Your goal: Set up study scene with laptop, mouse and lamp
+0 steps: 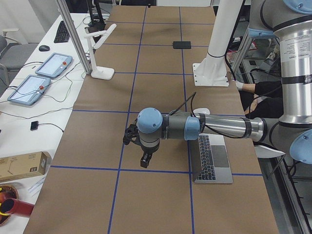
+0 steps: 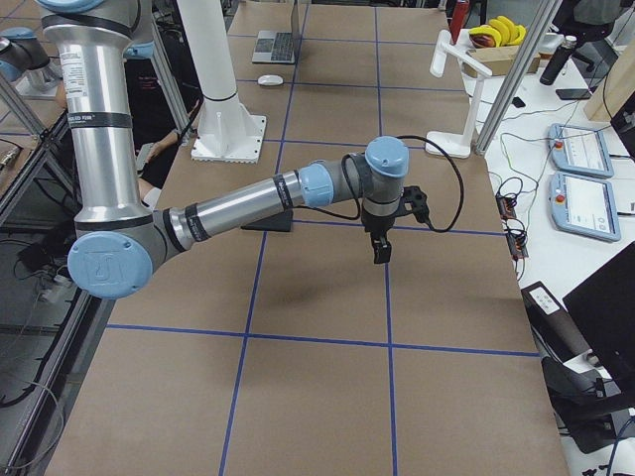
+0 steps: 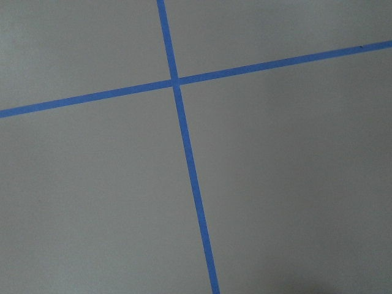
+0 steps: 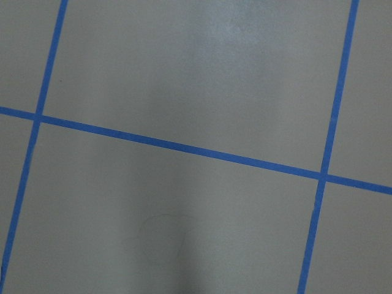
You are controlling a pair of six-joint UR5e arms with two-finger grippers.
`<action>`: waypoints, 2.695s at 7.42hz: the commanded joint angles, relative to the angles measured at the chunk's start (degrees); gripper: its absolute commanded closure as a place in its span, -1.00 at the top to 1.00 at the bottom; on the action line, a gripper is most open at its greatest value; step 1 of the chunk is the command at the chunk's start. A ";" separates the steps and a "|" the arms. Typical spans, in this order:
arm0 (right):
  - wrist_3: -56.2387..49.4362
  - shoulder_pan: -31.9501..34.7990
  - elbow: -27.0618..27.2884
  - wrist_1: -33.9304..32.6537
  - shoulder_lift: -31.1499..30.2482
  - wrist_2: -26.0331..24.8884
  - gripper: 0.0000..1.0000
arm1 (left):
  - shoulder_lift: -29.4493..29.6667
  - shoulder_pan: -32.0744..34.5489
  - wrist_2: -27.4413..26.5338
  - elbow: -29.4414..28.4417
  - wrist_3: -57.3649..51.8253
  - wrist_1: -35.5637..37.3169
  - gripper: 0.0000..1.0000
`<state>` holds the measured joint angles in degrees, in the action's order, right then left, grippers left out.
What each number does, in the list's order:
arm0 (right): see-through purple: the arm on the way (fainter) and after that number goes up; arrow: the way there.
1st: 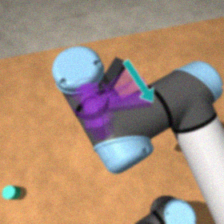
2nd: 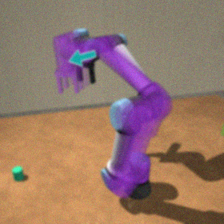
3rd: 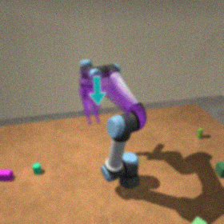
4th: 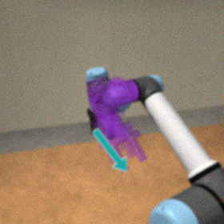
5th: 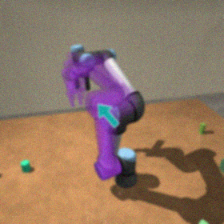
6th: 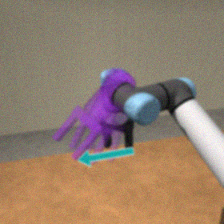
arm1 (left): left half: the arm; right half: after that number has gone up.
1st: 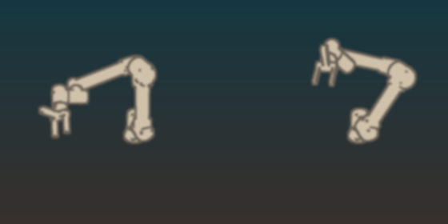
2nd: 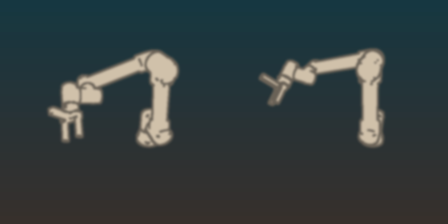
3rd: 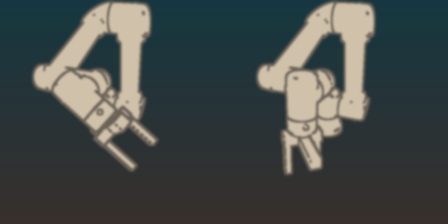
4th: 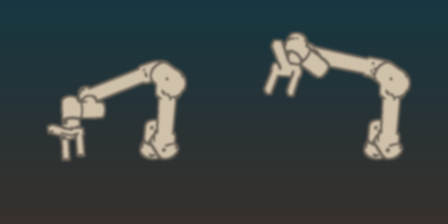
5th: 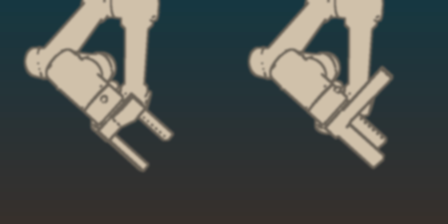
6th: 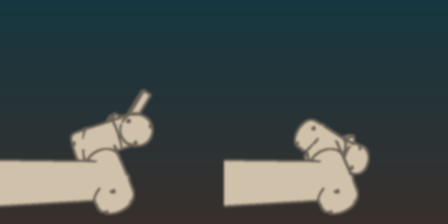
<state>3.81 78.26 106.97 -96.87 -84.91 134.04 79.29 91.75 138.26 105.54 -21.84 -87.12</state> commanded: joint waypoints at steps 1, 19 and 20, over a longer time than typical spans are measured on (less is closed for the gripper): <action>-0.29 -4.51 1.04 0.01 1.58 0.00 1.00 | -3.24 0.36 -0.01 2.02 -12.31 0.29 1.00; -0.47 -9.45 3.07 0.01 3.43 -1.23 1.00 | -19.44 -9.91 6.05 19.09 -32.80 16.55 1.00; -0.47 -9.45 3.07 0.01 3.43 -1.50 1.00 | -19.35 -10.88 5.97 19.18 -33.35 16.29 1.00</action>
<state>3.35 68.81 110.03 -96.86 -81.44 132.99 59.84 82.18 144.37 124.68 -53.43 -70.64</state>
